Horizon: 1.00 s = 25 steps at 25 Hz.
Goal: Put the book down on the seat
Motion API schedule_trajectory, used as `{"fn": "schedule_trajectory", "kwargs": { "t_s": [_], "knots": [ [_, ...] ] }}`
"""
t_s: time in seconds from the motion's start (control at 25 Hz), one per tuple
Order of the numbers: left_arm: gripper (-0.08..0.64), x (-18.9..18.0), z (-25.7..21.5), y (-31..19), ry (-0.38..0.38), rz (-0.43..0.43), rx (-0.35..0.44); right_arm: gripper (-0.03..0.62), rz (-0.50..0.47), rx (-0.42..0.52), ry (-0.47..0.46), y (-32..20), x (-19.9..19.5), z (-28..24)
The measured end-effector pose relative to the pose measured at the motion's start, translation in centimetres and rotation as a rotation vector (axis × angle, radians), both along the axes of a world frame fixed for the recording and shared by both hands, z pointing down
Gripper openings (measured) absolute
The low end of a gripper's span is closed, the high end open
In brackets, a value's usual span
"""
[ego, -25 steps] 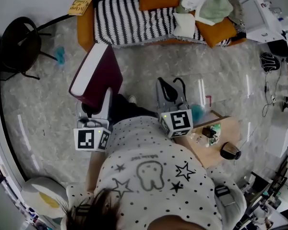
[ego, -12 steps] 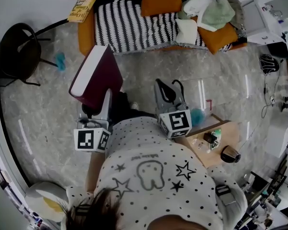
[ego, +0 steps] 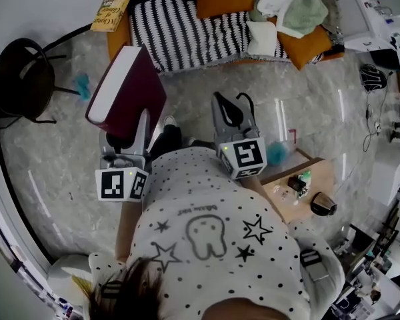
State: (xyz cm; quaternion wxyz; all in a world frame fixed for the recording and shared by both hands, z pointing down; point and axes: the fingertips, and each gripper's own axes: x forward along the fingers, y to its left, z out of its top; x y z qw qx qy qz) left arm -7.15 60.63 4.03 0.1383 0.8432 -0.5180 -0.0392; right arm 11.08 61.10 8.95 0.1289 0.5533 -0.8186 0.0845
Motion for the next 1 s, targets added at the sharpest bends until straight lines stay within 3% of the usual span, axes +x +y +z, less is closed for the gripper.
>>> {"fn": "schedule_trajectory", "kwargs": {
  "t_s": [0.44,1.0],
  "knots": [
    [0.228,-1.4,1.2,-2.6,-0.002,0.014,-0.037,0.002,0.02,-0.022,-0.004,-2.6,-1.5,0.9],
    [0.227,1.3,2.8,-6.7,0.012,-0.019,-0.11,0.002,0.037,-0.101,-0.016,-6.8,2.2,2.7]
  ]
}}
